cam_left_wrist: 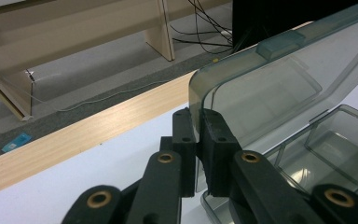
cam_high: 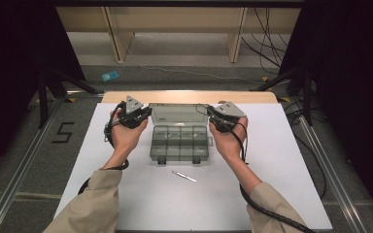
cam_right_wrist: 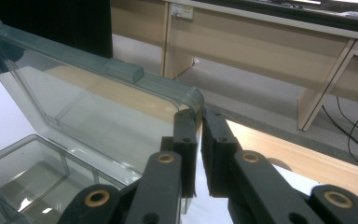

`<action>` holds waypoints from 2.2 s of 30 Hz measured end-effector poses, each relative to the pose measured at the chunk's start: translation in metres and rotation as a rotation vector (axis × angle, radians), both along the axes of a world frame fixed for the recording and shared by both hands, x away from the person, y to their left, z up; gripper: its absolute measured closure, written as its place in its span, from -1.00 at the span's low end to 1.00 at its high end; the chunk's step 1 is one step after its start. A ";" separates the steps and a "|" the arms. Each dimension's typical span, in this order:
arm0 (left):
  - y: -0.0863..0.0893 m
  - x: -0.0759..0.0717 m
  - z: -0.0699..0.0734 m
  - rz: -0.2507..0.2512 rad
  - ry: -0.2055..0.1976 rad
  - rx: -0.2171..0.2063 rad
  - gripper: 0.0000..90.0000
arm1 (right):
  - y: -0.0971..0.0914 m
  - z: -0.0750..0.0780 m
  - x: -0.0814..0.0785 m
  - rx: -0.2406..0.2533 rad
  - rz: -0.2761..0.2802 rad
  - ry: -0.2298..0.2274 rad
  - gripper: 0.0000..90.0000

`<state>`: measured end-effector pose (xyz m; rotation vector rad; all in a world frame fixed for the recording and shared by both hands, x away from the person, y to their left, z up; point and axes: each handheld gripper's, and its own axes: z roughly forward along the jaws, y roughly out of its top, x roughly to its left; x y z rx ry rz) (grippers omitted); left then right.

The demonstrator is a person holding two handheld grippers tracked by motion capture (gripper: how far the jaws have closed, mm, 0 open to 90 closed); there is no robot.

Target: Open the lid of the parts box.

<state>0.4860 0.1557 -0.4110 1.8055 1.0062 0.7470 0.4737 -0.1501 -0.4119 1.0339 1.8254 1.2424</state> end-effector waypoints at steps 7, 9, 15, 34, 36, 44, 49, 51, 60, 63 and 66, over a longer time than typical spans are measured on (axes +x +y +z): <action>0.000 0.003 -0.001 0.004 0.005 -0.003 0.87 | 0.001 0.000 0.003 0.002 -0.004 -0.002 0.90; 0.000 0.005 -0.001 0.006 0.006 -0.008 0.87 | 0.001 0.001 0.004 0.001 -0.008 0.001 0.90; 0.000 0.008 -0.002 0.006 0.008 -0.010 0.87 | 0.001 0.001 0.006 0.006 -0.014 -0.002 0.89; -0.001 0.016 -0.006 0.016 0.010 -0.017 0.87 | 0.002 0.001 0.012 0.017 -0.025 0.007 0.89; -0.001 0.016 -0.006 0.016 0.011 -0.016 0.87 | 0.002 0.000 0.014 0.015 -0.030 -0.006 0.89; -0.001 0.018 -0.007 0.018 0.012 -0.021 0.87 | 0.003 0.000 0.016 0.023 -0.037 0.004 0.89; -0.002 0.020 -0.008 0.022 0.012 -0.022 0.87 | 0.003 0.000 0.017 0.021 -0.036 -0.006 0.89; -0.001 0.020 -0.008 0.022 0.013 -0.023 0.87 | 0.003 -0.001 0.017 0.025 -0.036 0.007 0.89; -0.002 0.023 -0.010 0.025 0.017 -0.025 0.87 | 0.004 -0.001 0.019 0.025 -0.037 0.008 0.89; -0.002 0.023 -0.011 0.025 0.018 -0.023 0.87 | 0.004 -0.001 0.020 0.026 -0.042 0.007 0.89; -0.002 0.024 -0.012 0.025 0.019 -0.021 0.87 | 0.004 -0.002 0.020 0.027 -0.042 0.013 0.89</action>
